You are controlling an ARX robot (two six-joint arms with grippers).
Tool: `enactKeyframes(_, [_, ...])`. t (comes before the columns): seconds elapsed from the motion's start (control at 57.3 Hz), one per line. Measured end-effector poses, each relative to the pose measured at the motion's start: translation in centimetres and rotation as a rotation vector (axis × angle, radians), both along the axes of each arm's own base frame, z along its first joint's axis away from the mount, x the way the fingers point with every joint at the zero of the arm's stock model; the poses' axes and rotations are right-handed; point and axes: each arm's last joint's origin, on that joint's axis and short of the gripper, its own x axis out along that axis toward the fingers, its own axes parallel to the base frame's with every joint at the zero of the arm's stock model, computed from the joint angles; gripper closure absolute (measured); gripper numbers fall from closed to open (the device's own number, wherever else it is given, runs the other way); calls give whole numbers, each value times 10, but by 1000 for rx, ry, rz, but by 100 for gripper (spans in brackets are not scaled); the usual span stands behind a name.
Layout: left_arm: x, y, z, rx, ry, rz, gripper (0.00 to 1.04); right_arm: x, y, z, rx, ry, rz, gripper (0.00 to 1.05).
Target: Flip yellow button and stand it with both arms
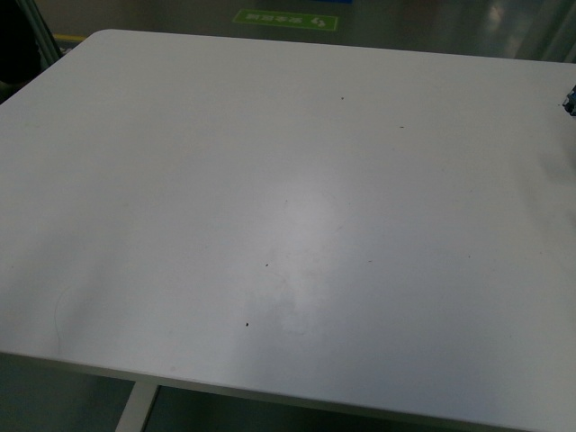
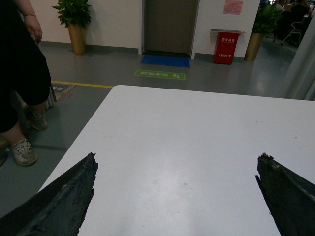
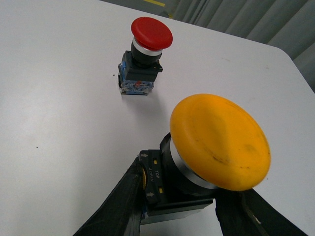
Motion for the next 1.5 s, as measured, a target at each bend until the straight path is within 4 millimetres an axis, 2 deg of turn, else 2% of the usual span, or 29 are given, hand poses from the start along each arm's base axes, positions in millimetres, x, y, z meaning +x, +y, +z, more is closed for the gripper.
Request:
enactKeyframes(0.506, [0, 0, 0, 0, 0, 0, 7, 19, -5, -28, 9, 17, -34, 71])
enactKeyframes(0.943, [0, 0, 0, 0, 0, 0, 7, 20, -14, -31, 14, 9, -48, 71])
enactKeyframes(1.501, [0, 0, 0, 0, 0, 0, 7, 18, -14, -35, 16, 10, -45, 71])
